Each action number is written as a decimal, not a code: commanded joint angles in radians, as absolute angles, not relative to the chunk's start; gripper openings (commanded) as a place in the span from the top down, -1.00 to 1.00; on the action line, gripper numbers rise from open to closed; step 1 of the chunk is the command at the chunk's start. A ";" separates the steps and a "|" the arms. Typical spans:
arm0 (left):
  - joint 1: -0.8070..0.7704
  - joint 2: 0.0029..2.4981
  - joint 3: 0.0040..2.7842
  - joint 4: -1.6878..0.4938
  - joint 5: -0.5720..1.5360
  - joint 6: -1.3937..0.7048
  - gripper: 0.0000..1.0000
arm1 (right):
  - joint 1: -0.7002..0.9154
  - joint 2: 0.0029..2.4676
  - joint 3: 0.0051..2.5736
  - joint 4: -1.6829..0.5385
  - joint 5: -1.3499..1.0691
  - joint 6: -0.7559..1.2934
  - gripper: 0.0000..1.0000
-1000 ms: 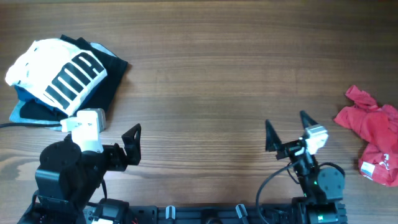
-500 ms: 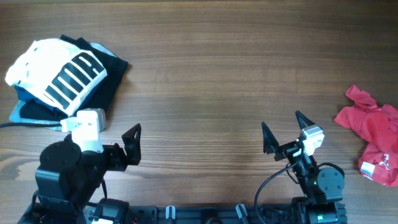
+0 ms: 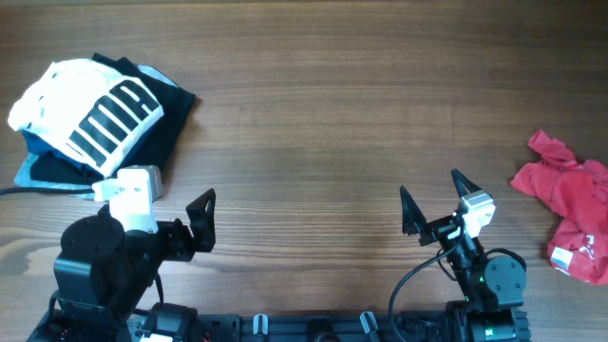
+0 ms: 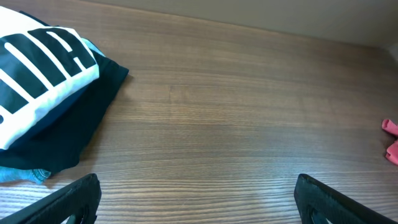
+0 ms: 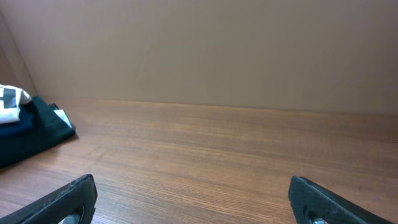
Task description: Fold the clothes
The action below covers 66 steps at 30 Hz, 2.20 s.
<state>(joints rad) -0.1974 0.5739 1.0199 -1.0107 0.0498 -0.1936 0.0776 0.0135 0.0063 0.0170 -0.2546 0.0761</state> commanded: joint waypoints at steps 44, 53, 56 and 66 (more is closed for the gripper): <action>-0.060 0.003 0.006 -0.075 0.032 -0.195 -1.00 | 0.073 0.004 0.005 0.022 -0.275 0.059 -0.99; -0.060 0.004 0.006 -0.075 0.032 -0.195 -0.99 | 0.073 0.004 0.005 0.022 -0.275 0.059 -1.00; -0.060 0.004 0.006 -0.075 0.032 -0.195 -0.99 | 0.073 0.004 0.005 0.022 -0.275 0.059 -0.99; -0.060 0.004 0.006 -0.075 0.032 -0.195 -1.00 | 0.073 0.004 0.005 0.022 -0.275 0.059 -0.99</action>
